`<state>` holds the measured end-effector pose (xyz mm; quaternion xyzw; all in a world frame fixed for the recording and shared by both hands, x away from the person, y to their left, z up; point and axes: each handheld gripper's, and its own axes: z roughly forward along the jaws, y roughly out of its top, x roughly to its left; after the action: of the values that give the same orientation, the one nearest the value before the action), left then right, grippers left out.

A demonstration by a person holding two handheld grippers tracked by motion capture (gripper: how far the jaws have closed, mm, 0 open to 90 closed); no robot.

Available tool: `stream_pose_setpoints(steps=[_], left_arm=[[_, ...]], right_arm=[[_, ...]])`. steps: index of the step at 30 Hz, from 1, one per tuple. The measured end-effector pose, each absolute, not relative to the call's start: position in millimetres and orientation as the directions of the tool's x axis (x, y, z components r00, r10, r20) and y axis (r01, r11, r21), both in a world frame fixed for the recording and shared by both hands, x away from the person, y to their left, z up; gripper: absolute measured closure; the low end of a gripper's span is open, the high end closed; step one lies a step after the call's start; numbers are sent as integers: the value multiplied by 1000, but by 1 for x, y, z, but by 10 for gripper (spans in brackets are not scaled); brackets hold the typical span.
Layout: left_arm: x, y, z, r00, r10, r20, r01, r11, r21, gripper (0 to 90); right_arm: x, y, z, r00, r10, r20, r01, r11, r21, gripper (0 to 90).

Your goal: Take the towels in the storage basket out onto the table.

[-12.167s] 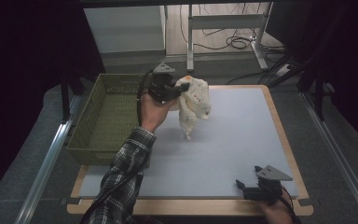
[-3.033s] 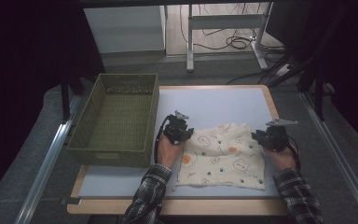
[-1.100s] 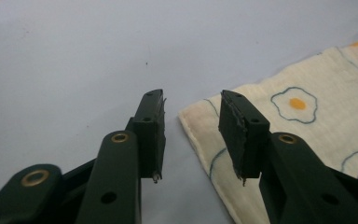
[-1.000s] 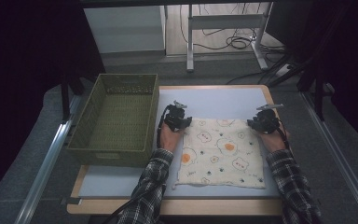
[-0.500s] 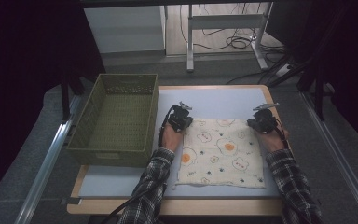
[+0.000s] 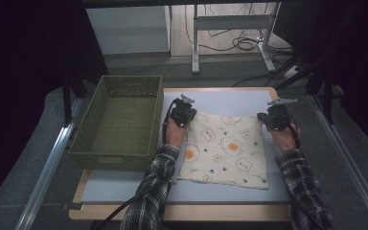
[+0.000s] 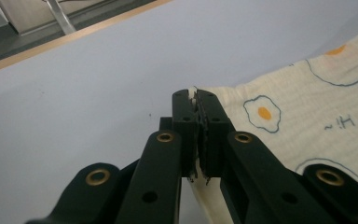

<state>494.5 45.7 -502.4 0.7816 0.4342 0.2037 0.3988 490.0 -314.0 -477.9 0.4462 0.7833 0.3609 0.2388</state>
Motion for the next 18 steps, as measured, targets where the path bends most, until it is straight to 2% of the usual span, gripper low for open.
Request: stream_pose_setpoints(steps=[6,18], left_arm=[[475,50,-495,539,841,-43,500,-279,820,869],[433,48,-495,553,832,-53,479,-265,837,865]], right_arm=[[471,-318,-464,-509,860,-27,511,328,795,869],[430,-326,-468,-547,837,-19,491,339,802,869]])
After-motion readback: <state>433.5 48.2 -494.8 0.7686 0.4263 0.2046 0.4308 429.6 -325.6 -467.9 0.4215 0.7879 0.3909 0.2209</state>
